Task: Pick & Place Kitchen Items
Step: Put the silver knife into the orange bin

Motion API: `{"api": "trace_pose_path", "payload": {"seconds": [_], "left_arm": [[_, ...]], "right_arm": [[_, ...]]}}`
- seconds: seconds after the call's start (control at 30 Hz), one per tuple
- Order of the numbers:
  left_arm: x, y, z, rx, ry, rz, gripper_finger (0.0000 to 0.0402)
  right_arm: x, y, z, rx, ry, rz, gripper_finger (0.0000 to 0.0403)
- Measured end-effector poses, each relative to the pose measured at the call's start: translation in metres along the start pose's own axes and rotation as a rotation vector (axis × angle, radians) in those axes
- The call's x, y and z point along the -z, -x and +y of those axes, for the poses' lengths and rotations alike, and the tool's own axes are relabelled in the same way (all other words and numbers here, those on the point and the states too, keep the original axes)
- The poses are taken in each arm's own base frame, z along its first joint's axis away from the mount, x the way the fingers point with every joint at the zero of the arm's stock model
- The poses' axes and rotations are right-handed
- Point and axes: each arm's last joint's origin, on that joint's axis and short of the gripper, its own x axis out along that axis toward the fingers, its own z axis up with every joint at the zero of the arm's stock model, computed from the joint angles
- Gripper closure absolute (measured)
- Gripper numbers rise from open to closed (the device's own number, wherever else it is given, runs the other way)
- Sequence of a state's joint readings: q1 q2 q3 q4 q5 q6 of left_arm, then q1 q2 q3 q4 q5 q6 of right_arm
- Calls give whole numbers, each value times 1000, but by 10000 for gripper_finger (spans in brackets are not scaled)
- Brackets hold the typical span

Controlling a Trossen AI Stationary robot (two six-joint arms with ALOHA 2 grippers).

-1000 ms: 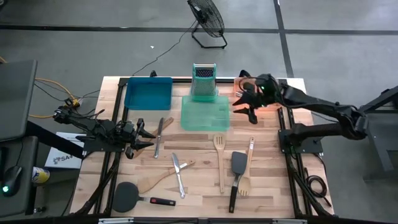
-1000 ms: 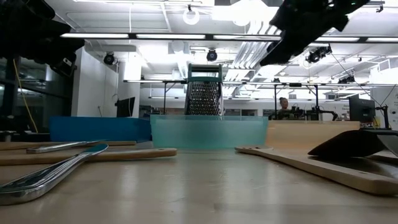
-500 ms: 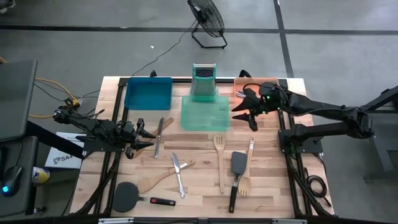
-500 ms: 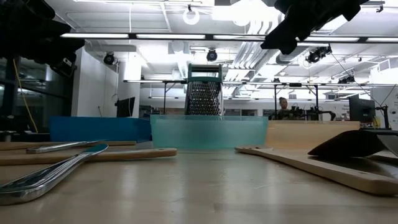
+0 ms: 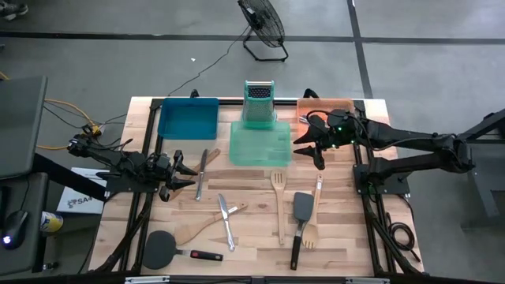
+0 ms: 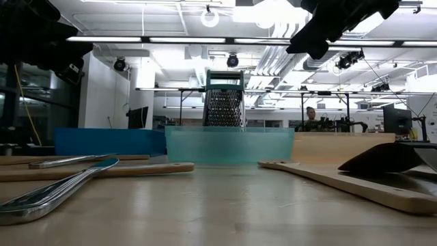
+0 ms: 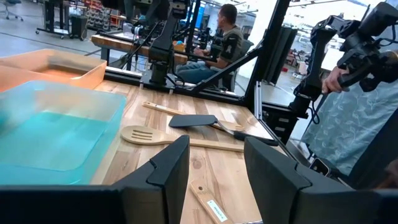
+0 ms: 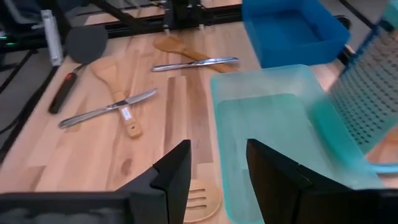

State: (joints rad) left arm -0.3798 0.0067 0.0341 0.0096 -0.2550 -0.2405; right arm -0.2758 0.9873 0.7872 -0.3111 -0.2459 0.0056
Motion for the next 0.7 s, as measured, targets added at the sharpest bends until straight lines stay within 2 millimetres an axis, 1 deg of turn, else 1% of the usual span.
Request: {"api": "trace_pose_path", "payload": {"seconds": [0.33,0.4,0.57,0.7], "left_arm": [[-1,0,0,0,5,-20,250],[-2,0,1,-42,21,-38,250],[-4,0,4,-152,169,-85,250],[-4,0,7,-256,342,-139,250]], "right_arm": [[0,-2,4,125,22,4,256],[0,-2,5,135,23,4,256],[0,-3,8,158,29,4,256],[0,-3,8,190,-37,-3,256]]}}
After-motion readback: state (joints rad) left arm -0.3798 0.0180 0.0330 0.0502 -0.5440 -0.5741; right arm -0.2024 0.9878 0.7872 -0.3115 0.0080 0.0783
